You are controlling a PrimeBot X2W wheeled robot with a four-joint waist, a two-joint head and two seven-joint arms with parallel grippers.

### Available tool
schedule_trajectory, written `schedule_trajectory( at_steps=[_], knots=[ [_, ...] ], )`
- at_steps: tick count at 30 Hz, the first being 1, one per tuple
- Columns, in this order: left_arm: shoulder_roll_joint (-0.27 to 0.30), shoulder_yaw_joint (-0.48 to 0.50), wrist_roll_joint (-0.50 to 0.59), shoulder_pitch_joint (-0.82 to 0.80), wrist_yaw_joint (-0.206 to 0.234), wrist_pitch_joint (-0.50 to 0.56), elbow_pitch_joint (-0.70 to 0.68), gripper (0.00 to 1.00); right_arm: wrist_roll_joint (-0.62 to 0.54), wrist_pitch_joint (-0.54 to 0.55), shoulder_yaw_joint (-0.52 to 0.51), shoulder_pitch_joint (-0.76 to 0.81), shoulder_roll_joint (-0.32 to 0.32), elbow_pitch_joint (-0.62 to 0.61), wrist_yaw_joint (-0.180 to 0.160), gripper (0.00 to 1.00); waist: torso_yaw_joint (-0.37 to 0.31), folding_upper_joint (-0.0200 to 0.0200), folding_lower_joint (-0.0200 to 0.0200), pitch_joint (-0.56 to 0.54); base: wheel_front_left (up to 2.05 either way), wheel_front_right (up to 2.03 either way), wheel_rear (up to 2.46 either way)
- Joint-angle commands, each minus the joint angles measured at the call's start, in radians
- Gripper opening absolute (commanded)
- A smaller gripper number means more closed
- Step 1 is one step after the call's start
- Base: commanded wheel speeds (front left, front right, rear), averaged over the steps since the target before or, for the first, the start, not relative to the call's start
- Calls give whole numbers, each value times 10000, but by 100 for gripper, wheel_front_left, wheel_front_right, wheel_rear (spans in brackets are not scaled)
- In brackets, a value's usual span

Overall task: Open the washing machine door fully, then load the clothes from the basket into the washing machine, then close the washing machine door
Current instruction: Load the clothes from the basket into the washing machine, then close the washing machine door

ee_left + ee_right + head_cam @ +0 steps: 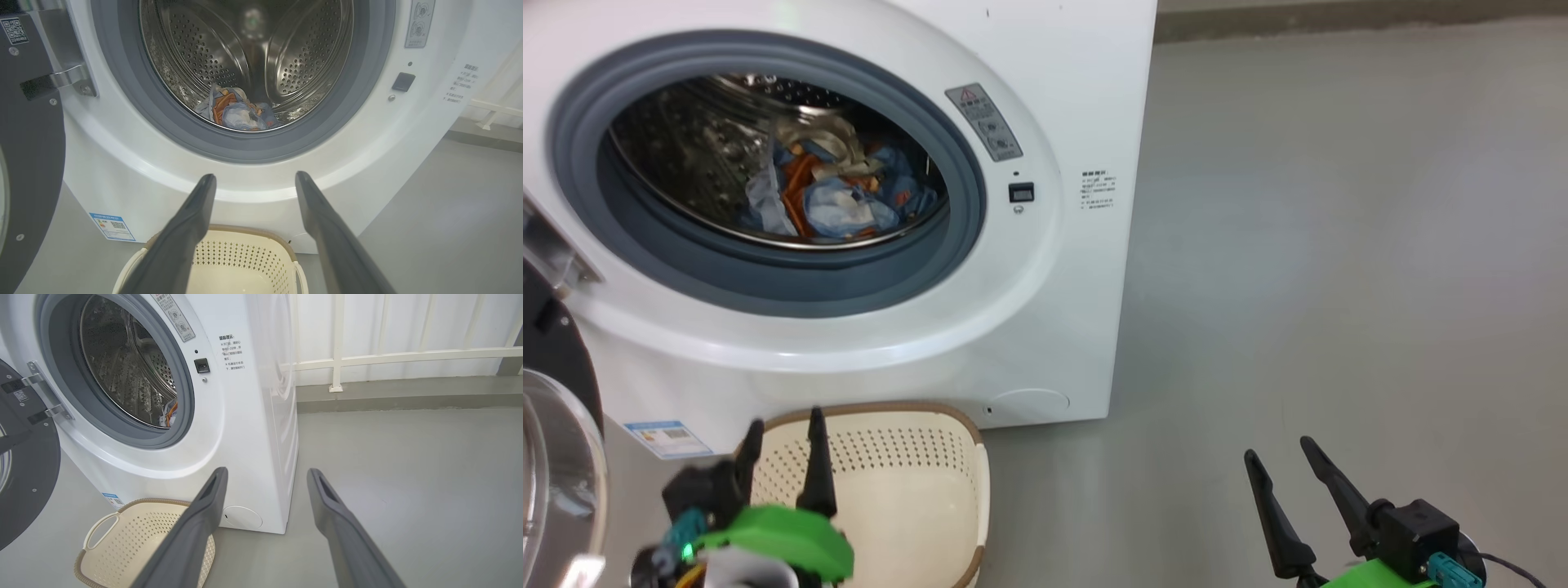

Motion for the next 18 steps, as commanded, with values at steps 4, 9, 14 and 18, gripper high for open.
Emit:
schedule_trajectory(
  at_steps=[4,9,14,18],
  knots=[
    [238,236,-337,804,284,-64,-925,100,-50,-49,145,96,-6,-291,16,100,21,-1,0,-423,0,0,0],
    [238,406,-304,1911,547,-64,-1964,100,-116,-49,53,247,-10,-356,16,100,-138,-1,0,-609,0,0,0],
    [238,506,-265,2675,648,-64,-2832,100,-160,-49,-78,351,-13,-428,16,100,-236,-1,0,-713,0,0,0],
    [237,417,-200,3099,633,-64,-3258,100,-193,-49,-117,435,-18,-429,16,100,-286,-1,0,-808,0,0,0]
  ],
)
